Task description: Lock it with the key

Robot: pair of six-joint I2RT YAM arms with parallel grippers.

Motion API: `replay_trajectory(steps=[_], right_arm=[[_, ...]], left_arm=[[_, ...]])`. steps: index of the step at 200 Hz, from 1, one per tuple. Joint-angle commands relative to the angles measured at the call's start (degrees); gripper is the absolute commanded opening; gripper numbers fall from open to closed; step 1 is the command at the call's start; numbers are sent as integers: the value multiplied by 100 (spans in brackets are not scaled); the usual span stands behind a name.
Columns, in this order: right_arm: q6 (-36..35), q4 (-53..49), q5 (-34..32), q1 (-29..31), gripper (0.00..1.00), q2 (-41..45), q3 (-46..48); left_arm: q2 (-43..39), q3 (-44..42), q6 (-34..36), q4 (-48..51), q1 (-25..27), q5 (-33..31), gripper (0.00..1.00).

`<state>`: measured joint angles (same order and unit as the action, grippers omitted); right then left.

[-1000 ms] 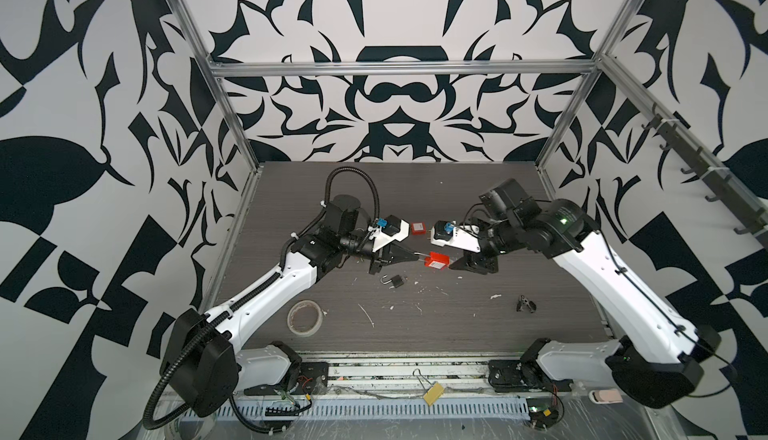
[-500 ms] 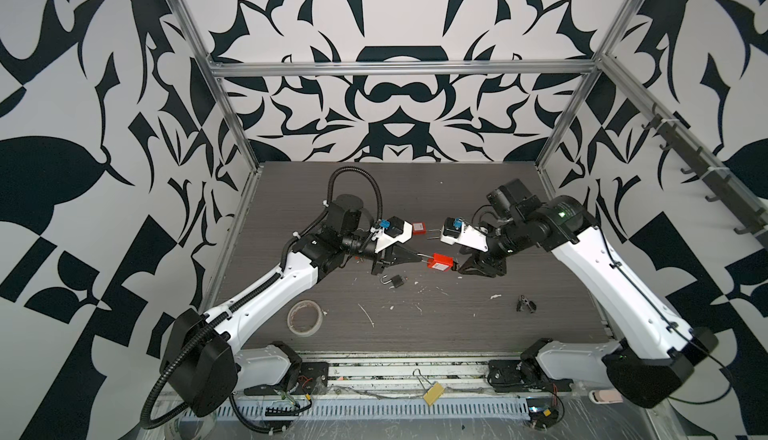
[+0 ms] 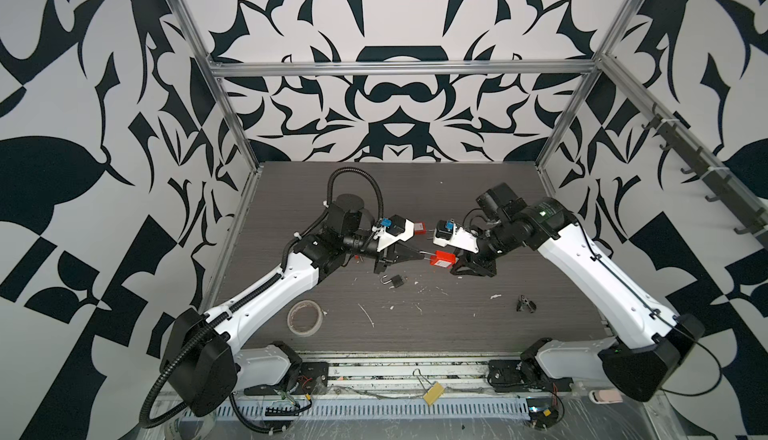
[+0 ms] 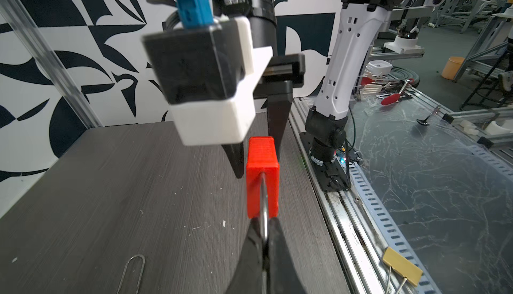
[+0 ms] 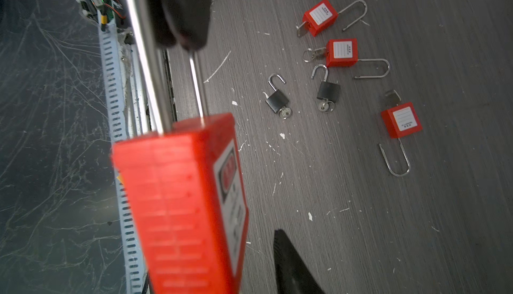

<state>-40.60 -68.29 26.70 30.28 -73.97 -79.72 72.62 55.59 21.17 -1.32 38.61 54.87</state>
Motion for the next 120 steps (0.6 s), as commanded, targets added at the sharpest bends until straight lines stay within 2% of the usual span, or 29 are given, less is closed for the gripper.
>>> replay_trajectory(steps=[1,24,52,99,120], right_arm=[[17,923,-380,-10,38,463,308],[-70,1375,-713,-12,44,783,621],[-275,740,-552,-6,53,918,428],[-431,-310,-657,-9,51,873,58],[-419,-108,-648,-6,47,882,86]], left_arm=[[-3,48,-145,-289,15,118,0],[190,48,-192,-316,15,131,0],[200,83,-193,-281,15,136,0],[226,156,69,38,15,59,0],[260,185,81,18,15,110,0]])
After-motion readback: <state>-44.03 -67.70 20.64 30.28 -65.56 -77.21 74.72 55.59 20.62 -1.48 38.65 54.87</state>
